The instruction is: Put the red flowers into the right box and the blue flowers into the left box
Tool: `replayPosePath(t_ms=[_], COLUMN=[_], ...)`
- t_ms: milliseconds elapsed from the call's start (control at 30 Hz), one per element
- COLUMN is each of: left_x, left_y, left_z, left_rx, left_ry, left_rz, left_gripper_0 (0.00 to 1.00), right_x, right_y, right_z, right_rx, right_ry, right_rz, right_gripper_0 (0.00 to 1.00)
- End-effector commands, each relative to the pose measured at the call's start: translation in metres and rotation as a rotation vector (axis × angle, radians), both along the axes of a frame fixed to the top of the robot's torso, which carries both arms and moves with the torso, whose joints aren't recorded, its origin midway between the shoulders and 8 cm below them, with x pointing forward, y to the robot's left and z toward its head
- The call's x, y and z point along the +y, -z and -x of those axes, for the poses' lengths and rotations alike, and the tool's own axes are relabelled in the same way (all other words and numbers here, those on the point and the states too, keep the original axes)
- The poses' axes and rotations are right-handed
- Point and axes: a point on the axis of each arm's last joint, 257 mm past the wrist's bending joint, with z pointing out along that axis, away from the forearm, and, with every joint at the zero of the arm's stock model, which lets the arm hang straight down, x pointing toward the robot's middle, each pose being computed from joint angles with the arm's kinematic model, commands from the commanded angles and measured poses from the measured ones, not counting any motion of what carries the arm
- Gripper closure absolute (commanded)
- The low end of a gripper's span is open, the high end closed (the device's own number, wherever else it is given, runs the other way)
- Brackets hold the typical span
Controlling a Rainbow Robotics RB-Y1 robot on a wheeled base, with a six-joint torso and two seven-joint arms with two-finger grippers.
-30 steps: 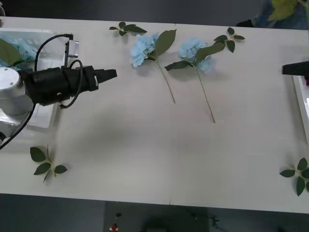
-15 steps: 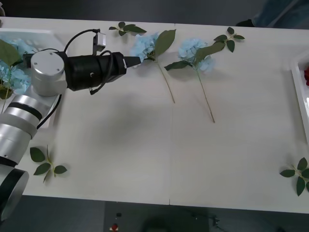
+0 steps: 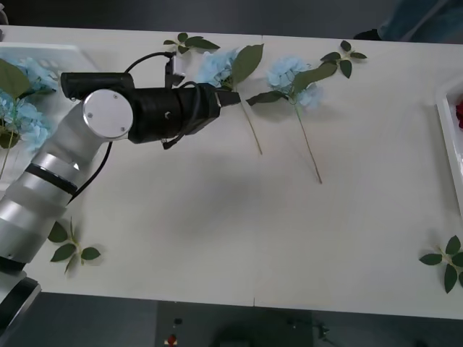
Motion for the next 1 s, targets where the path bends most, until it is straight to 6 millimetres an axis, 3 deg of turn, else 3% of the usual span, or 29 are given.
replayPosePath(t_ms=[33, 100, 167, 200, 233, 300, 633, 700, 800, 1000], left_x=[0.007, 0.009, 0.008, 0.006, 0.006, 0.005, -0.014, -0.022, -0.026, -0.037], left_y=[-0.019, -0.017, -0.018, -0.019, -0.019, -0.018, -0.010, -0.003, 0.004, 0.028], left_z=[0.009, 0.014, 0.017, 0.019, 0.020, 0.020, 0.015, 0.015, 0.016, 0.018], left_rx=[0.052, 0.093, 0.123, 0.141, 0.155, 0.177, 0.192, 0.173, 0.154, 0.127], left_ry=[-0.061, -0.095, -0.128, -0.150, -0.171, -0.205, -0.378, -0.389, -0.416, -0.470], left_rz=[-0.006, -0.027, -0.039, -0.037, -0.040, -0.045, -0.087, -0.117, -0.151, -0.218], left_gripper_0=[0.09, 0.09, 0.09, 0.09, 0.09, 0.09, 0.09, 0.09, 0.09, 0.09], right_x=[0.000, 0.000, 0.002, 0.003, 0.005, 0.006, 0.016, 0.027, 0.063, 0.166], right_y=[-0.011, -0.010, -0.007, -0.007, -0.006, -0.005, -0.006, -0.006, -0.005, -0.011], right_z=[-0.002, -0.002, -0.003, -0.004, -0.006, -0.008, -0.016, -0.022, -0.034, -0.048], right_rx=[0.000, 0.001, 0.001, -0.003, -0.011, -0.019, -0.040, -0.053, -0.093, -0.146], right_ry=[-0.022, -0.023, -0.025, -0.027, -0.029, -0.030, -0.053, -0.073, -0.108, -0.234], right_rz=[0.033, 0.033, 0.027, 0.028, 0.027, 0.024, 0.025, 0.008, -0.112, -0.452], right_gripper_0=[1.00, 1.00, 0.93, 0.70, 0.29, 0.00, 0.00, 0.00, 0.00, 0.00])
